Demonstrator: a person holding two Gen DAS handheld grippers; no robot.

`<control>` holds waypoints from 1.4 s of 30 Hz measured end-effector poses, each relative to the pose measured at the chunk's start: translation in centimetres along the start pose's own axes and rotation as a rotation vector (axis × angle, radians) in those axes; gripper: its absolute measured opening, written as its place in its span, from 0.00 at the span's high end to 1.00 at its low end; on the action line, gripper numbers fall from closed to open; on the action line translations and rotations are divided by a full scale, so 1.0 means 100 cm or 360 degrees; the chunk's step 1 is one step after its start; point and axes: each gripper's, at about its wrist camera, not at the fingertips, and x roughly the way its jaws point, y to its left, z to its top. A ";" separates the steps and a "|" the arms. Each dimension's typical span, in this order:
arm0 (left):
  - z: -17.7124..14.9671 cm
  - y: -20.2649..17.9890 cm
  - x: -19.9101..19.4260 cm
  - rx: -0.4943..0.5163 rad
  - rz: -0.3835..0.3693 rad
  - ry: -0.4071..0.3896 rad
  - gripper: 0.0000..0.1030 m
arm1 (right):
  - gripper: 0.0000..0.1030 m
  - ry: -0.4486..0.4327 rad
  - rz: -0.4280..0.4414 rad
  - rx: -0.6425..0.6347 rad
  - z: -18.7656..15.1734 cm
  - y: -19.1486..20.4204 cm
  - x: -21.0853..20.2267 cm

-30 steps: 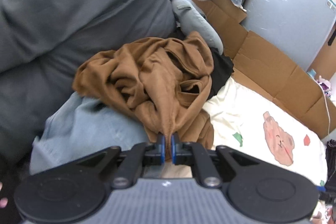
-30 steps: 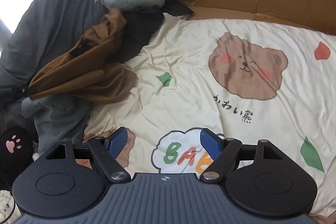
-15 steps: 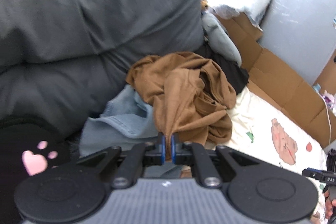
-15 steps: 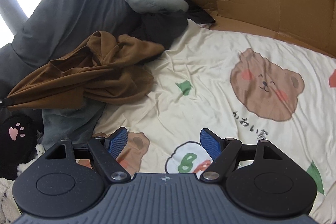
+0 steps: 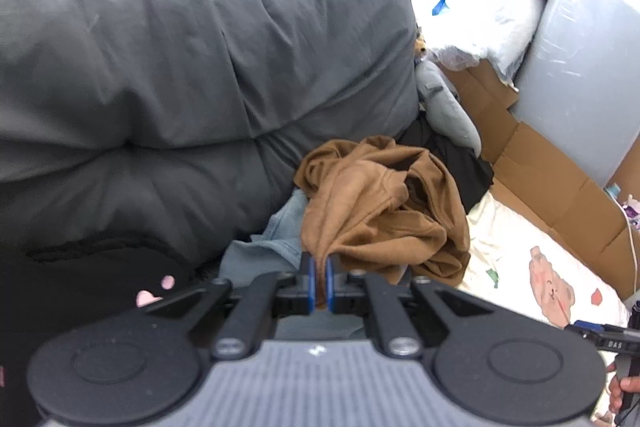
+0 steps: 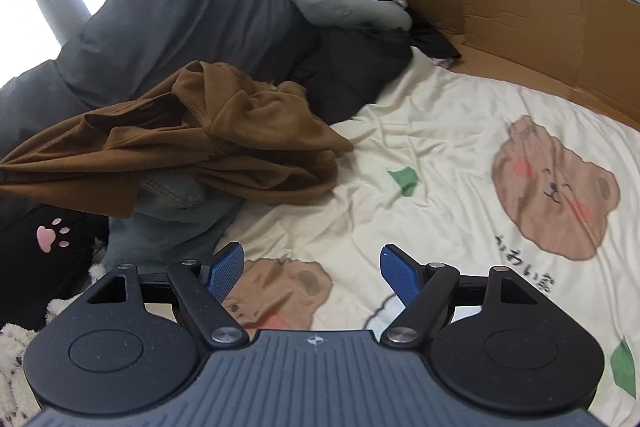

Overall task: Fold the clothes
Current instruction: 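Grasp the brown T-shirt with the left tool and lift it, then grasp the brown T-shirt hem with the right tool beside the left tool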

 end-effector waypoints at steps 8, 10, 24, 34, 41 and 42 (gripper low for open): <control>0.006 0.005 -0.009 -0.0003 -0.0036 0.0005 0.95 | 0.36 -0.0045 0.0113 -0.0248 0.031 0.033 0.022; 0.005 0.005 -0.008 -0.0026 -0.0055 -0.0003 0.95 | 0.36 -0.0047 0.0132 -0.0345 0.039 0.043 0.029; -0.011 0.004 0.002 -0.0045 -0.0132 0.0011 0.95 | 0.55 -0.0086 0.0238 -0.0729 0.092 0.112 0.108; -0.015 -0.001 0.027 -0.0005 -0.0185 0.0053 0.95 | 0.70 -0.0098 0.0248 -0.0881 0.107 0.143 0.169; -0.020 -0.003 0.037 -0.0037 -0.0170 0.0047 0.95 | 0.70 -0.0123 0.0232 -0.0991 0.101 0.142 0.193; -0.023 -0.004 0.039 -0.0040 -0.0165 0.0049 0.95 | 0.70 -0.0143 0.0202 -0.1011 0.099 0.140 0.194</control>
